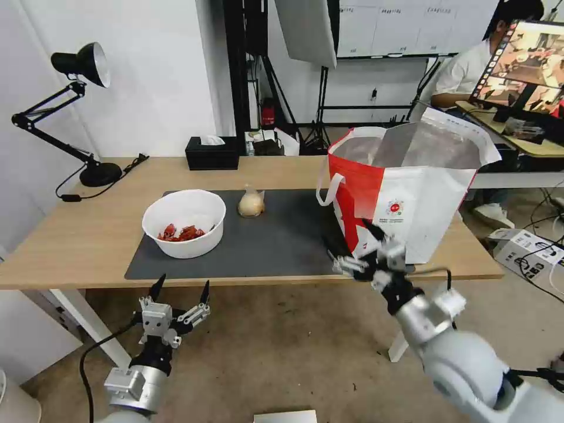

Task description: Pick up the trash from the table and place it into the takeout bag.

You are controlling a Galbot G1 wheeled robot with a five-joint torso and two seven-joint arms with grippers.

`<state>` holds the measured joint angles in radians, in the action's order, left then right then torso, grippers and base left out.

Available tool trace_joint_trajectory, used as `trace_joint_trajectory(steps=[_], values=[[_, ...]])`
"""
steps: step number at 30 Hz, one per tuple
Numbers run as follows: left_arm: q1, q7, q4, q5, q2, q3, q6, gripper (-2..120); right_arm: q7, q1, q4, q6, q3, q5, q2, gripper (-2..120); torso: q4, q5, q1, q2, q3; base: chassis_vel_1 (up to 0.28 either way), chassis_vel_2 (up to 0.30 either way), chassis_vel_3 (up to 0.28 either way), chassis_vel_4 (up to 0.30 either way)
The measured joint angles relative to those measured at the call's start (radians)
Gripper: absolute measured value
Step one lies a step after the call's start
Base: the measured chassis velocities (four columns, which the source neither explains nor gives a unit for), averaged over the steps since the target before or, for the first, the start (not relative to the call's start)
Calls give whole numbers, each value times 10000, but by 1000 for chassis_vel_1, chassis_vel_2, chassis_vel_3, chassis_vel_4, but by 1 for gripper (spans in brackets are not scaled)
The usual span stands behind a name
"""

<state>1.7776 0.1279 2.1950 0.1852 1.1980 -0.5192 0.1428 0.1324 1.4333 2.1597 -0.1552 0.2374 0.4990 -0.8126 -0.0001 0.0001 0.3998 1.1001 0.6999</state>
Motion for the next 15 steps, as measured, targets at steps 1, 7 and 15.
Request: trace_joint_trajectory(steps=[1,7,15], values=[[52,-9,-39,-47,42,-20,55,100,-79,309,-234,-268,2,-254,-218,100,0,0,1,0,0,0,0,0,0],[189,-34,-169,-192,186,19,125,100,-218,1039,-1184,-1024,-82,-1111,-1016,100,1,-2,0,0,0,0,0,0,0],[193,-56,-374,-353,252,69,178,100,-258,1231,-1511,-1214,-122,-1264,-1254,100,1,-1,1,-1,1,0,0,0,0]])
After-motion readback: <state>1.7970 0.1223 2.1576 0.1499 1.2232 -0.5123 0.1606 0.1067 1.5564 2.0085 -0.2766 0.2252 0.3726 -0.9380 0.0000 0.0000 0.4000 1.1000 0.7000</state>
